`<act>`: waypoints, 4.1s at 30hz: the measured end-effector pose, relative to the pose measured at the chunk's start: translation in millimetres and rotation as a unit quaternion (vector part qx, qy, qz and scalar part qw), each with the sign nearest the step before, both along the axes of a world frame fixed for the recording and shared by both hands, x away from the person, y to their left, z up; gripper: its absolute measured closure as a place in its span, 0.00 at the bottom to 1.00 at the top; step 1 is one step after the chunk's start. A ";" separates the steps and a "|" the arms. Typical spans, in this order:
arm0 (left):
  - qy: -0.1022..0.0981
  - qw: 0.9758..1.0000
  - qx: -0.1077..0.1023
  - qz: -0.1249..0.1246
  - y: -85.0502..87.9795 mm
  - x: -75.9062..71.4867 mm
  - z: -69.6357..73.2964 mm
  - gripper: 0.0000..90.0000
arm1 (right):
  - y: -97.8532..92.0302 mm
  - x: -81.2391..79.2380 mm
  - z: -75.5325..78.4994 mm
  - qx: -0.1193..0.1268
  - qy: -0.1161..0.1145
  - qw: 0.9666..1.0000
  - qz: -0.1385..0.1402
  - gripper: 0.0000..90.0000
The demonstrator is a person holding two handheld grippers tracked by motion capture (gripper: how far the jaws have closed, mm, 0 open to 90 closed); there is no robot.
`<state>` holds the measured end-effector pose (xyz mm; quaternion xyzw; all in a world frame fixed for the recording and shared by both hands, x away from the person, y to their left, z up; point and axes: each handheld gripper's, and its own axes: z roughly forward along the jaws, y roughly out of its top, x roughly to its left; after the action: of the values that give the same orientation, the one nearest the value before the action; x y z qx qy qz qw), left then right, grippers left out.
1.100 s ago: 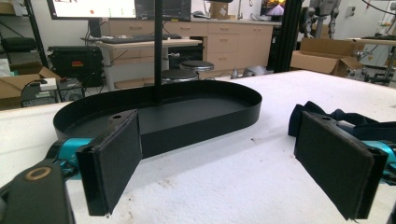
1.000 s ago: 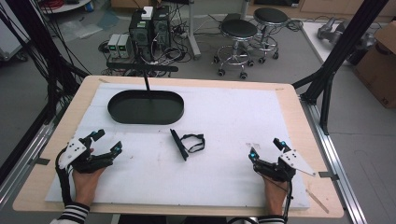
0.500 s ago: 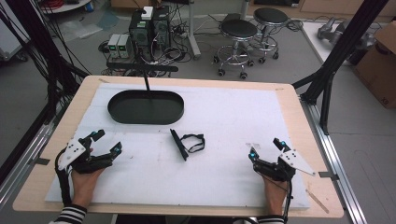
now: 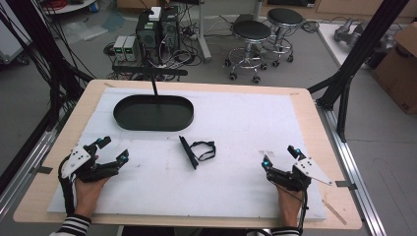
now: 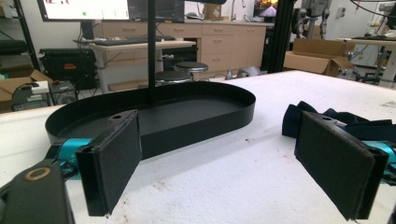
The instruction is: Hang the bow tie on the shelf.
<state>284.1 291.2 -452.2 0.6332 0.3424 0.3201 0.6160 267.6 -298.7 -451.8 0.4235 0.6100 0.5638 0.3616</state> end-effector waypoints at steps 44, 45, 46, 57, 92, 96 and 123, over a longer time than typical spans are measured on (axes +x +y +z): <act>0.095 0.972 0.166 -0.137 -128.1 39.6 102.7 0.16 | -1.9 -2.4 -0.7 0.012 -0.005 1.000 0.002 0.04; 0.098 0.972 0.165 -0.138 -129.9 41.5 102.3 0.16 | -1.9 -2.4 -0.7 0.012 -0.005 1.000 0.002 0.04; 0.101 0.971 0.166 -0.140 -131.5 43.3 102.1 0.16 | -1.9 -2.4 -0.7 0.012 -0.006 1.000 0.002 0.04; 0.150 0.961 0.161 -0.168 -145.1 65.2 96.7 0.17 | -1.7 -2.0 -0.7 0.008 -0.008 1.000 0.001 0.04; 0.272 0.896 0.292 -0.195 -218.8 116.9 71.0 0.26 | -0.2 -1.7 -0.5 0.001 -0.007 1.000 0.005 0.04; 0.277 0.887 0.314 -0.196 -224.8 118.7 62.2 0.27 | -0.3 -1.7 -0.6 0.000 -0.007 1.000 0.004 0.04; 0.301 0.857 0.384 -0.164 -237.2 118.5 42.6 0.49 | -0.3 -1.9 -0.6 0.000 -0.009 1.000 0.004 0.04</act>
<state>402.6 54.0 -409.6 0.9318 0.2523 0.1148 0.2343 265.6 -299.0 -452.4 0.4160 0.6085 0.5688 0.3649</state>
